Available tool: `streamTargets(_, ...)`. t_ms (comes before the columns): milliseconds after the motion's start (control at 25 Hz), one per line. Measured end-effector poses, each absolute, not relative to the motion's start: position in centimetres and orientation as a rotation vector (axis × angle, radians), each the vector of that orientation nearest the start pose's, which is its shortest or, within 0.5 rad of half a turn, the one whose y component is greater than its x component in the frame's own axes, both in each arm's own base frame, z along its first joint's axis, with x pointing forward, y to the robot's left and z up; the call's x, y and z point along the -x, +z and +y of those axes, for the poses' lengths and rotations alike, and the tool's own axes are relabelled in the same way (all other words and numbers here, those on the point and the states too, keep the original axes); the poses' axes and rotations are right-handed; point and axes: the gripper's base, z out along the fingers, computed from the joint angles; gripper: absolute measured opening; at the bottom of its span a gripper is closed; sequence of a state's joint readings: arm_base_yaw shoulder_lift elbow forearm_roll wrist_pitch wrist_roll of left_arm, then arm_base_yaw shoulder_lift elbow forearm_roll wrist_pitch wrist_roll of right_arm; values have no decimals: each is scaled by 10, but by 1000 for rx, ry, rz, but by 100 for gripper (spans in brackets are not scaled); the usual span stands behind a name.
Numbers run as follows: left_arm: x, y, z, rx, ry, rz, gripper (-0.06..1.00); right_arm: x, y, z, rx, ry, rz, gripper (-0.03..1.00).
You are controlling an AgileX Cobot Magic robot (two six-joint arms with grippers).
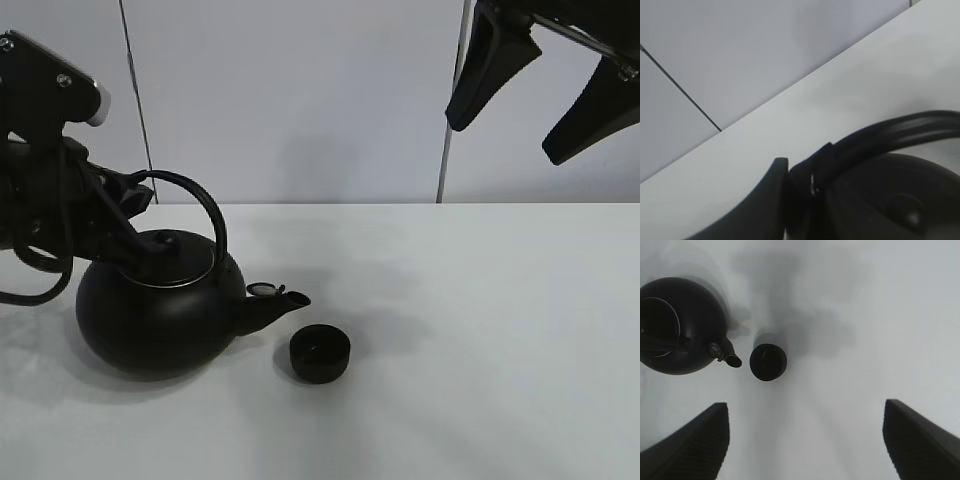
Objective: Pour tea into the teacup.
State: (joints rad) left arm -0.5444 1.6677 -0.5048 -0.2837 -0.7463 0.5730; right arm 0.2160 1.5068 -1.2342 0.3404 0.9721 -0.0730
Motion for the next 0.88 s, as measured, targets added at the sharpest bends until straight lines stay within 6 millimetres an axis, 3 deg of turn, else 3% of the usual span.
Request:
streamTargets(400,-261,165,-138,-656,10,1776,11,-296,304,91,210,479,2708,58)
streamTargets(880,-260,164,-140,-801,90,1731,11,-296,304,91,213,479,2708,58)
